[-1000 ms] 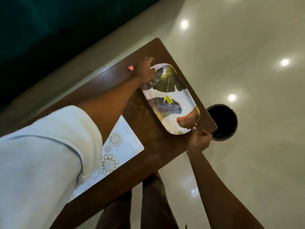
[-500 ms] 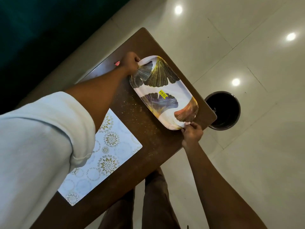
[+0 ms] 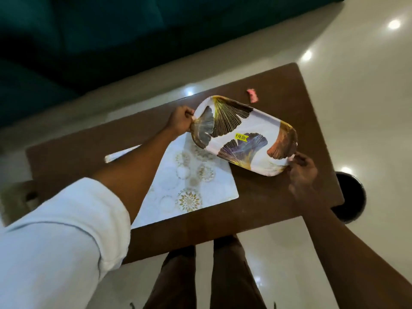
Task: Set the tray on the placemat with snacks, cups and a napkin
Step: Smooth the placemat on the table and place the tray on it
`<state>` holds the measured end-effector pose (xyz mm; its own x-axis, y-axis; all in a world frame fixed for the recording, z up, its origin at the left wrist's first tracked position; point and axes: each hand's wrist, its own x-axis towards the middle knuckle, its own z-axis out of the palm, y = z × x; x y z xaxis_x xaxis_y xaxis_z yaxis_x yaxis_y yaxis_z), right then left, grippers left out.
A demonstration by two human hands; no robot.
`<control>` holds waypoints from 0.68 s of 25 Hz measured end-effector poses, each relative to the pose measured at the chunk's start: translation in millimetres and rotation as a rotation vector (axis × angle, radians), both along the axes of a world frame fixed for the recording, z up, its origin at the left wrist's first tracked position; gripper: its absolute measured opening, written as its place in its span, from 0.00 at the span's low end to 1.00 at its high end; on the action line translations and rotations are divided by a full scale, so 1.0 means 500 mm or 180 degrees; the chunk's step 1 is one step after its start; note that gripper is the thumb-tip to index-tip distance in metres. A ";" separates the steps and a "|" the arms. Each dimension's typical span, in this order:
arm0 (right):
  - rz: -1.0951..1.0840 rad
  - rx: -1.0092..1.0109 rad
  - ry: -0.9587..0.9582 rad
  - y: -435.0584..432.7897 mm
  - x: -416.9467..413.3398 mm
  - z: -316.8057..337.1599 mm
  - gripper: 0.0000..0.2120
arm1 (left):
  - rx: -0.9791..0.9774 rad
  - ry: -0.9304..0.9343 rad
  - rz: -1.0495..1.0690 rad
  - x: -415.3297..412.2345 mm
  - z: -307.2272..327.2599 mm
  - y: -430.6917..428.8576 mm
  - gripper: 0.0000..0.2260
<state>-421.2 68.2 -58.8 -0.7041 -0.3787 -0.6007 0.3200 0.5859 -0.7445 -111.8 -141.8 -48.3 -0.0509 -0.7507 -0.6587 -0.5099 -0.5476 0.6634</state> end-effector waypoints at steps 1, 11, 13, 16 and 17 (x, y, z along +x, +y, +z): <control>0.0228 0.0011 0.0032 -0.027 0.035 0.000 0.16 | -0.0009 -0.0061 0.0208 0.065 0.003 0.024 0.08; 0.1872 0.0242 -0.0023 -0.119 0.380 -0.072 0.15 | 0.0384 -0.0436 0.1871 0.514 -0.040 0.350 0.10; 0.1925 0.0349 -0.0079 -0.111 0.404 -0.079 0.15 | 0.0542 -0.0384 0.1924 0.535 -0.060 0.398 0.12; 0.1921 0.0520 -0.0044 -0.098 0.409 -0.076 0.15 | 0.0666 -0.0241 0.1960 0.539 -0.077 0.427 0.12; 0.1900 0.0590 -0.0013 -0.094 0.404 -0.076 0.15 | 0.0662 -0.0190 0.1965 0.536 -0.080 0.428 0.12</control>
<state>-219.1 21.3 -96.6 -0.4008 -0.5955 -0.6962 -0.0999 0.7838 -0.6129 156.4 72.4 -88.3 0.3897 -0.4868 -0.7818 -0.0933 -0.8654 0.4924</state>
